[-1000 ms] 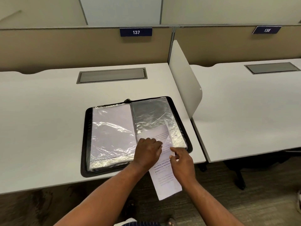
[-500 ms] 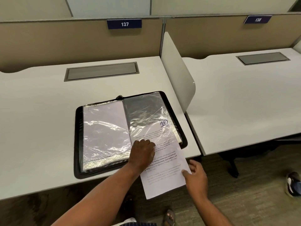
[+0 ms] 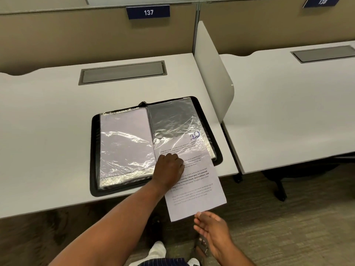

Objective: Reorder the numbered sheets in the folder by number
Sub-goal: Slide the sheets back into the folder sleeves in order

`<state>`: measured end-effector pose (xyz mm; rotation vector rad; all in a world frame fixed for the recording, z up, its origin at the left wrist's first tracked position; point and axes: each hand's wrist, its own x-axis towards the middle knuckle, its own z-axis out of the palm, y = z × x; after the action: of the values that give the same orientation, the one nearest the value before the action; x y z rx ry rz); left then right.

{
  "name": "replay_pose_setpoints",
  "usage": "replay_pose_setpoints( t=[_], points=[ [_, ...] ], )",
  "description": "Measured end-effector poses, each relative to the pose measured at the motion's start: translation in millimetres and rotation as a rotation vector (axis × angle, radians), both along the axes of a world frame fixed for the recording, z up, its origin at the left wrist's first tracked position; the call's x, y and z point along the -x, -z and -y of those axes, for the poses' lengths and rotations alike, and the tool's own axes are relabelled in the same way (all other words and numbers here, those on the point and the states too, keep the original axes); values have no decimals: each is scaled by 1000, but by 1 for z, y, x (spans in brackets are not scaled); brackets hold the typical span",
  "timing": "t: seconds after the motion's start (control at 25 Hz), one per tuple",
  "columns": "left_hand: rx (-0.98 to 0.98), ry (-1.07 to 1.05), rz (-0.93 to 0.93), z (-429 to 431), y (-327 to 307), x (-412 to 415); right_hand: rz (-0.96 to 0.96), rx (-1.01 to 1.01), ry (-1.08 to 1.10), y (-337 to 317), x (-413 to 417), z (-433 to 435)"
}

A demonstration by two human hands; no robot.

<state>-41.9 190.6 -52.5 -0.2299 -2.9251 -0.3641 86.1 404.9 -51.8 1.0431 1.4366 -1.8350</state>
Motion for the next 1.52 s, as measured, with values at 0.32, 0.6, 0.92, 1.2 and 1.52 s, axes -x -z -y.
replay_pose_setpoints(
  t=[0.32,0.6,0.92,1.2,1.52],
  points=[
    [72,-17,12,-8,-2,12,-18,28,14,0,17,5],
    [34,-13,-5,-10,-4,9,-61,35,29,-11,46,34],
    [-6,26,-2,10,0,1,-60,11,66,-9,58,40],
    [39,42,-21,14,-1,10,-45,15,86,-13,62,53],
    [-7,18,-43,15,-9,6,-91,12,87,-23,90,74]
  ],
)
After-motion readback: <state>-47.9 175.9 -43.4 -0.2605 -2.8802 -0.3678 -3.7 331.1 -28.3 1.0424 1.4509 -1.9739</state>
